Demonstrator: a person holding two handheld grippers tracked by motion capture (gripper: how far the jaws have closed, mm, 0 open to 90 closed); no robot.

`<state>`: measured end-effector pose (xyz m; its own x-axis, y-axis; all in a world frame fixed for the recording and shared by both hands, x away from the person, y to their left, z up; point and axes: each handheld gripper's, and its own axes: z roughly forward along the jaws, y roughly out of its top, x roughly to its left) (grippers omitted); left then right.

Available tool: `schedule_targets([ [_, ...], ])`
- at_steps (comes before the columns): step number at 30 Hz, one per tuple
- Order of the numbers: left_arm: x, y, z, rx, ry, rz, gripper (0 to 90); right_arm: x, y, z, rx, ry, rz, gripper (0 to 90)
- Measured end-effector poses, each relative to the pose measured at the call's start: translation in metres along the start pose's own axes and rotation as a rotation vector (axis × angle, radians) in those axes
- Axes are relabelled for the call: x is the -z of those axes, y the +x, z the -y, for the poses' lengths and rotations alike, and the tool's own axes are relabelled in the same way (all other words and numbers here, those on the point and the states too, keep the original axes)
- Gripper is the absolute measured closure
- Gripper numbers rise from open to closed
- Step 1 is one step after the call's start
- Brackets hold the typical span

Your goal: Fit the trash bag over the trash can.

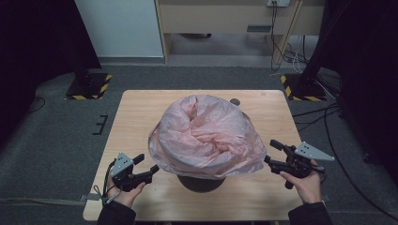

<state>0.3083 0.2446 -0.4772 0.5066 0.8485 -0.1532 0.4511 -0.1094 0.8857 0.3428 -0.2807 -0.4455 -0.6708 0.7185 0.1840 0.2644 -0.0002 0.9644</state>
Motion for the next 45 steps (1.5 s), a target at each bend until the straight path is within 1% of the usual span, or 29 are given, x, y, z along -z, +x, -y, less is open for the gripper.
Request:
schedule_targets([
  [2, -0.007, 0.005, 0.004, 0.008, 0.040, -0.014, 24.1, 0.003, -0.003, -0.007, -0.019, -0.029, 0.022, 25.7],
  [4, -0.014, 0.009, 0.008, -0.011, 0.078, -0.031, 23.6, 0.005, -0.005, -0.015, -0.032, -0.059, 0.048, 25.4],
  [5, -0.017, 0.010, 0.009, -0.011, 0.097, -0.038, 23.2, 0.006, -0.005, -0.020, -0.042, -0.072, 0.057, 24.6],
  [7, -0.022, 0.015, 0.013, 0.008, 0.119, -0.041, 23.2, 0.007, -0.003, -0.030, -0.053, -0.115, 0.076, 23.7],
  [8, -0.022, 0.015, 0.013, 0.008, 0.119, -0.041, 23.2, 0.007, -0.003, -0.030, -0.053, -0.115, 0.076, 23.7],
  [9, -0.025, 0.019, 0.015, 0.017, 0.138, -0.054, 23.2, 0.006, 0.000, -0.042, -0.071, -0.154, 0.077, 22.4],
  [11, -0.029, 0.024, 0.016, 0.003, 0.164, -0.085, 22.7, 0.003, 0.004, -0.057, -0.075, -0.172, 0.078, 21.0],
  [12, -0.029, 0.024, 0.016, 0.003, 0.164, -0.085, 22.7, 0.003, 0.004, -0.057, -0.075, -0.172, 0.078, 21.0],
  [13, -0.033, 0.030, 0.018, 0.004, 0.184, -0.106, 22.6, -0.001, 0.007, -0.071, -0.078, -0.190, 0.073, 20.4],
  [14, -0.035, 0.032, 0.018, 0.013, 0.189, -0.116, 22.3, -0.002, 0.009, -0.079, -0.080, -0.197, 0.067, 20.3],
  [15, -0.037, 0.034, 0.019, 0.012, 0.200, -0.123, 22.1, -0.004, 0.010, -0.086, -0.080, -0.203, 0.067, 19.8],
  [17, -0.040, 0.038, 0.021, 0.007, 0.228, -0.136, 21.6, -0.008, 0.014, -0.099, -0.072, -0.205, 0.068, 19.3],
  [19, -0.042, 0.039, 0.022, 0.010, 0.239, -0.138, 21.2, -0.013, 0.019, -0.112, -0.060, -0.196, 0.056, 19.1],
  [20, -0.046, 0.040, 0.023, 0.004, 0.259, -0.140, 20.8, -0.017, 0.023, -0.119, -0.052, -0.190, 0.047, 19.2],
  [22, -0.048, 0.040, 0.024, -0.002, 0.277, -0.140, 20.4, -0.022, 0.030, -0.130, -0.036, -0.186, 0.035, 19.7],
  [24, -0.050, 0.039, 0.025, -0.004, 0.289, -0.136, 20.1, -0.029, 0.038, -0.142, -0.010, -0.184, 0.016, 20.6],
  [25, -0.050, 0.039, 0.025, -0.004, 0.289, -0.136, 20.0, -0.029, 0.038, -0.142, -0.010, -0.184, 0.016, 20.6],
  [26, -0.052, 0.038, 0.026, -0.017, 0.302, -0.133, 19.9, -0.038, 0.048, -0.153, 0.000, -0.170, 0.011, 20.5],
  [27, -0.052, 0.038, 0.026, -0.017, 0.302, -0.133, 19.8, -0.038, 0.048, -0.153, 0.000, -0.170, 0.011, 20.5],
  [28, -0.053, 0.037, 0.027, -0.027, 0.308, -0.136, 19.3, -0.046, 0.056, -0.161, 0.008, -0.162, 0.005, 20.4],
  [29, -0.053, 0.037, 0.027, -0.027, 0.308, -0.136, 19.0, -0.046, 0.056, -0.161, 0.008, -0.162, 0.005, 20.4],
  [30, -0.054, 0.037, 0.027, -0.035, 0.311, -0.140, 18.5, -0.055, 0.065, -0.169, 0.020, -0.155, -0.004, 20.3],
  [33, -0.055, 0.035, 0.027, -0.046, 0.310, -0.145, 17.5, -0.066, 0.075, -0.177, 0.027, -0.151, -0.016, 19.9],
  [36, -0.056, 0.034, 0.027, -0.049, 0.313, -0.149, 17.0, -0.076, 0.086, -0.187, 0.046, -0.138, -0.033, 19.7],
  [38, -0.056, 0.034, 0.027, -0.048, 0.314, -0.149, 17.1, -0.083, 0.092, -0.193, 0.054, -0.140, -0.044, 19.4],
  [40, -0.056, 0.034, 0.027, -0.046, 0.316, -0.148, 17.1, -0.088, 0.097, -0.197, 0.060, -0.139, -0.051, 19.2],
  [42, -0.056, 0.034, 0.027, -0.044, 0.315, -0.148, 17.1, -0.090, 0.099, -0.198, 0.060, -0.135, -0.055, 19.0],
  [43, -0.056, 0.034, 0.027, -0.042, 0.315, -0.146, 16.6, -0.096, 0.104, -0.201, 0.069, -0.127, -0.060, 18.9],
  [45, -0.056, 0.034, 0.027, -0.042, 0.315, -0.147, 16.5, -0.097, 0.105, -0.202, 0.068, -0.128, -0.064, 18.9],
])
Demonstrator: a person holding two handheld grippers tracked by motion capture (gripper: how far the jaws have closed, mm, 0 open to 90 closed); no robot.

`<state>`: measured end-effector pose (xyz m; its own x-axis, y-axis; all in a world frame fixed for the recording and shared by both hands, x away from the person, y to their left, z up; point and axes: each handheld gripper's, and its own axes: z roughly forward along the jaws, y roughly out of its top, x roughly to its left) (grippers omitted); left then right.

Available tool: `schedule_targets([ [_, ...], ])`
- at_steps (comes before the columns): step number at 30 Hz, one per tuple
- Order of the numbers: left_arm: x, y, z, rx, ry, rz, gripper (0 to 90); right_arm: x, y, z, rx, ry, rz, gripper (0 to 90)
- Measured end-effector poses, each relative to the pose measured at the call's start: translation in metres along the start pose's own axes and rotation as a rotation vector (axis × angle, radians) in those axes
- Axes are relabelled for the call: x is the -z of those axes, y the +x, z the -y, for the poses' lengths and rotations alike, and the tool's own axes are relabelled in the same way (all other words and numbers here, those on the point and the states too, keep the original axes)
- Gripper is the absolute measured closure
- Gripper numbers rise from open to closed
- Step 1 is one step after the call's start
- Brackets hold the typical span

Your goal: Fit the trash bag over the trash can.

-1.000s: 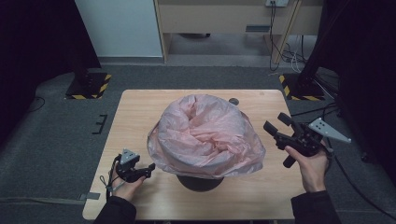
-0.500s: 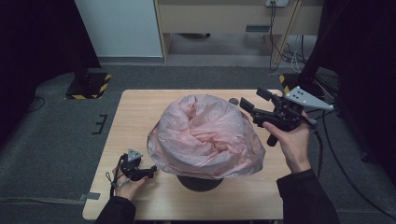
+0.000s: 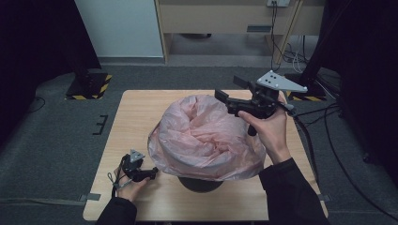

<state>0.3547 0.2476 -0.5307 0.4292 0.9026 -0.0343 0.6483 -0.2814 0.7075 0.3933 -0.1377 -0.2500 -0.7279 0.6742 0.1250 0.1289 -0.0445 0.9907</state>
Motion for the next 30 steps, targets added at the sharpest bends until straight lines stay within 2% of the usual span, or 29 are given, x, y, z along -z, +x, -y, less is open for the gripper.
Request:
schedule_targets([
  [1, 0.000, 0.000, 0.000, 0.001, -0.002, -0.001, 16.5, -0.004, 0.003, -0.003, -0.012, -0.004, -0.007, 18.8],
  [8, 0.000, 0.000, 0.000, -0.003, 0.000, -0.001, 16.3, -0.017, 0.014, -0.010, -0.003, -0.002, -0.026, 18.5],
  [14, 0.000, 0.000, 0.000, -0.010, 0.006, 0.002, 16.3, -0.039, 0.030, -0.009, 0.012, 0.041, -0.055, 18.1],
  [17, 0.000, 0.000, 0.000, -0.008, 0.005, 0.002, 16.2, -0.048, 0.036, -0.003, -0.021, 0.046, -0.093, 18.6],
  [21, 0.000, 0.000, 0.000, -0.010, 0.008, 0.002, 16.0, -0.059, 0.043, 0.012, 0.022, 0.129, -0.105, 18.6],
  [22, 0.000, 0.000, 0.000, -0.010, 0.008, 0.002, 15.9, -0.059, 0.043, 0.012, 0.022, 0.129, -0.105, 18.6],
  [23, 0.000, 0.000, 0.000, -0.008, 0.006, 0.002, 15.9, -0.065, 0.048, 0.020, 0.039, 0.175, -0.120, 19.2],
  [29, 0.000, 0.000, 0.000, -0.009, 0.006, 0.002, 15.9, -0.080, 0.053, 0.040, 0.073, 0.292, -0.126, 20.4],
  [30, 0.000, 0.000, 0.000, -0.009, 0.006, 0.003, 15.9, -0.082, 0.054, 0.043, 0.067, 0.300, -0.126, 21.2],
])
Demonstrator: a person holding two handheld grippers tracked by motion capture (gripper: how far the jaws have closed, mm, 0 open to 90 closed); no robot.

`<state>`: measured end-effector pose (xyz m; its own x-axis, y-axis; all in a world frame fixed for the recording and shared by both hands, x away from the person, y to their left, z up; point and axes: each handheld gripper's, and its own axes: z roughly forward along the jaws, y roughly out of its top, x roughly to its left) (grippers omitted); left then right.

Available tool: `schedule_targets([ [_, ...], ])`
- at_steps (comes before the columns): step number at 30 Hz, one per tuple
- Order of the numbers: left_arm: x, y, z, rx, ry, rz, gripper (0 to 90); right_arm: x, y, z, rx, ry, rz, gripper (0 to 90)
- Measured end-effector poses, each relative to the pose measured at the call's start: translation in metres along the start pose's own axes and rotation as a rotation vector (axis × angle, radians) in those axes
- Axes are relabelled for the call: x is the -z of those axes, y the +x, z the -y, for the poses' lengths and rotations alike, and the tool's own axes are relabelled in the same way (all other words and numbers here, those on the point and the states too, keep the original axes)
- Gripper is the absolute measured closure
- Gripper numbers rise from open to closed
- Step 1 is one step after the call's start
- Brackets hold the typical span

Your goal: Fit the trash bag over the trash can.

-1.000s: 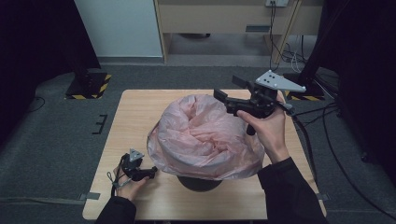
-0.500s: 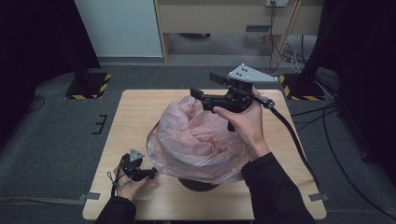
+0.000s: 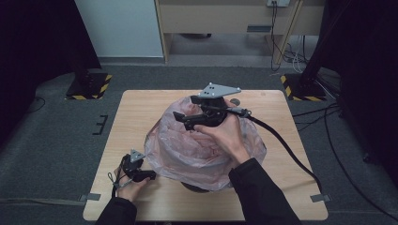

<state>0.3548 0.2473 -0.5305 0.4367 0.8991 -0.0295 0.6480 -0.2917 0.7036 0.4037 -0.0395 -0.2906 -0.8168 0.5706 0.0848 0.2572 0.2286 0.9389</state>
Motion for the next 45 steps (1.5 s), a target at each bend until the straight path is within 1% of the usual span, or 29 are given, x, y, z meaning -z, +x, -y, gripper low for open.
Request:
schedule_targets([
  [2, 0.000, 0.000, 0.000, 0.002, 0.000, 0.003, 15.9, -0.003, -0.001, 0.003, -0.006, 0.010, -0.001, 21.5],
  [3, 0.000, 0.000, 0.000, 0.003, 0.000, 0.004, 15.9, -0.007, -0.003, 0.010, -0.018, 0.032, 0.010, 21.5],
  [4, 0.000, 0.000, 0.000, 0.003, 0.000, 0.004, 15.8, -0.007, -0.003, 0.010, -0.018, 0.032, 0.010, 21.5],
  [5, 0.000, 0.000, 0.000, 0.003, 0.002, 0.005, 15.8, -0.009, -0.004, 0.015, -0.023, 0.047, 0.023, 20.9],
  [7, 0.000, 0.000, 0.000, 0.000, 0.003, 0.004, 15.7, -0.012, -0.004, 0.017, -0.013, 0.074, 0.032, 18.6],
  [9, 0.000, 0.000, 0.000, 0.001, 0.003, 0.004, 15.5, -0.016, -0.004, 0.020, -0.014, 0.099, 0.026, 16.3],
  [10, 0.000, 0.000, 0.000, 0.001, 0.003, 0.004, 15.5, -0.016, -0.004, 0.020, -0.014, 0.099, 0.026, 16.3],
  [11, 0.000, 0.000, 0.000, 0.001, 0.002, 0.004, 15.5, -0.021, -0.004, 0.023, -0.012, 0.131, 0.029, 13.8],
  [15, 0.000, 0.000, 0.000, 0.000, 0.002, 0.006, 15.4, -0.026, -0.004, 0.026, -0.003, 0.182, 0.022, 9.3],
  [16, 0.000, 0.000, 0.000, 0.000, 0.002, 0.006, 15.3, -0.026, -0.004, 0.026, -0.003, 0.182, 0.022, 9.3],
  [17, 0.000, 0.000, 0.000, 0.001, 0.002, 0.006, 15.2, -0.029, -0.005, 0.028, -0.005, 0.209, 0.016, 7.9],
  [19, 0.000, 0.000, 0.000, 0.000, 0.003, 0.006, 15.3, -0.031, -0.005, 0.029, -0.005, 0.218, 0.016, 7.9],
  [21, 0.000, 0.000, 0.000, 0.001, 0.003, 0.006, 15.2, -0.032, -0.005, 0.031, -0.011, 0.241, 0.009, 8.0],
  [27, 0.000, 0.000, 0.000, -0.001, 0.003, 0.007, 15.0, -0.038, -0.004, 0.035, -0.027, 0.294, -0.025, 8.6],
  [28, 0.000, 0.000, 0.000, -0.001, 0.003, 0.007, 15.0, -0.038, -0.004, 0.035, -0.027, 0.294, -0.025, 8.6],
  [29, 0.000, 0.000, 0.000, 0.000, 0.003, 0.007, 15.0, -0.038, -0.003, 0.036, -0.028, 0.297, -0.030, 10.9],
  [31, 0.000, 0.000, 0.000, 0.000, 0.003, 0.007, 15.0, -0.036, -0.003, 0.034, -0.028, 0.284, -0.032, 15.0],
  [32, 0.000, 0.000, 0.000, 0.000, 0.003, 0.007, 15.0, -0.036, -0.003, 0.034, -0.028, 0.284, -0.032, 15.0],
  [33, 0.000, 0.000, 0.000, -0.002, 0.004, 0.006, 14.9, -0.031, -0.003, 0.031, -0.022, 0.242, -0.033, 17.4],
  [35, 0.000, 0.000, 0.000, -0.002, 0.004, 0.005, 14.9, -0.028, -0.002, 0.028, -0.021, 0.212, -0.031, 19.3],
  [37, 0.000, 0.000, 0.000, -0.002, 0.004, 0.005, 14.8, -0.023, -0.002, 0.025, -0.011, 0.169, -0.013, 21.5],
  [38, 0.000, 0.000, 0.000, -0.002, 0.004, 0.005, 14.8, -0.023, -0.002, 0.025, -0.011, 0.169, -0.013, 21.5],
  [39, 0.000, 0.000, 0.000, -0.002, 0.003, 0.005, 14.8, -0.019, -0.002, 0.023, -0.009, 0.122, 0.007, 23.0],
  [41, 0.000, 0.000, 0.000, -0.002, 0.003, 0.005, 14.8, -0.017, -0.002, 0.021, -0.005, 0.091, 0.025, 24.2],
  [44, 0.000, 0.000, 0.000, -0.003, 0.005, 0.005, 14.7, -0.013, -0.003, 0.018, -0.014, 0.029, 0.061, 31.2],
  [45, 0.000, 0.000, 0.000, -0.003, 0.005, 0.005, 14.7, -0.013, -0.003, 0.018, -0.014, 0.029, 0.061, 31.2],
])
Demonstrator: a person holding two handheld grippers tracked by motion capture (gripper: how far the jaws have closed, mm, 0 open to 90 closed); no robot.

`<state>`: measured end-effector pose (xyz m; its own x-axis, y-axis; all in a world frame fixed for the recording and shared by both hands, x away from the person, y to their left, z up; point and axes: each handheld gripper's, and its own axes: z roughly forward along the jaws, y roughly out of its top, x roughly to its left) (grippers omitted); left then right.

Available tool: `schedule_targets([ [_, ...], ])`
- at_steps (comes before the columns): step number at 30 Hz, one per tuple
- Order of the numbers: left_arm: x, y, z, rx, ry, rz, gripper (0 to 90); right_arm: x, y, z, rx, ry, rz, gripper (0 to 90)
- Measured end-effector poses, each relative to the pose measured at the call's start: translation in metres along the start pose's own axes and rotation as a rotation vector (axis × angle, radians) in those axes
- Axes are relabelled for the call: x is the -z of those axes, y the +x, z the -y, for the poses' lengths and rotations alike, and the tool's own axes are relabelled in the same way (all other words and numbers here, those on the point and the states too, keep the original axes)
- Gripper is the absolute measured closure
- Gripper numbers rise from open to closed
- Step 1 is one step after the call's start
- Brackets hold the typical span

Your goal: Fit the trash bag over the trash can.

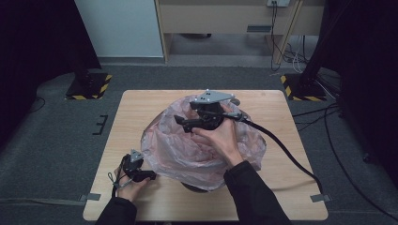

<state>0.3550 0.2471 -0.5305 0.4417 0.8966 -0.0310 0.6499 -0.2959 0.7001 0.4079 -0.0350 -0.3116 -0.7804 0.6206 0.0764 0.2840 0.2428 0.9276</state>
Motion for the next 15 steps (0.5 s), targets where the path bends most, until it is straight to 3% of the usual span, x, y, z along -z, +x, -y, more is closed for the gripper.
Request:
schedule_targets([
  [2, 0.0000, 0.0000, 0.0000, 0.000, 0.000, 0.000, 14.7, 0.0023, 0.0002, -0.0009, -0.002, -0.014, 0.010, 37.5],
  [3, 0.0000, 0.0000, 0.0000, 0.000, 0.000, 0.000, 14.7, 0.0015, 0.0006, -0.0002, 0.000, 0.009, -0.008, 40.8],
  [7, 0.0000, 0.0000, 0.0000, 0.000, 0.000, 0.000, 14.7, 0.0031, -0.0003, -0.0005, 0.003, 0.014, 0.010, 49.2],
  [9, 0.0000, 0.0000, 0.0000, 0.000, 0.000, 0.000, 14.7, 0.0033, -0.0005, -0.0006, -0.007, 0.015, 0.019, 49.2],
  [11, 0.0000, 0.0001, 0.0001, 0.000, 0.000, 0.001, 14.7, -0.0008, -0.0013, 0.0022, -0.010, 0.074, 0.049, 49.6],
  [12, 0.0000, 0.0001, 0.0001, 0.000, 0.000, 0.001, 14.7, -0.0008, -0.0013, 0.0022, -0.010, 0.074, 0.049, 49.6],
  [13, 0.0000, 0.0001, 0.0001, -0.001, 0.000, 0.001, 14.7, -0.0050, -0.0021, 0.0048, -0.016, 0.124, 0.062, 46.2],
  [15, -0.0001, 0.0001, 0.0001, 0.000, -0.002, 0.001, 14.7, -0.0058, -0.0023, 0.0051, -0.020, 0.132, 0.065, 44.0],
])
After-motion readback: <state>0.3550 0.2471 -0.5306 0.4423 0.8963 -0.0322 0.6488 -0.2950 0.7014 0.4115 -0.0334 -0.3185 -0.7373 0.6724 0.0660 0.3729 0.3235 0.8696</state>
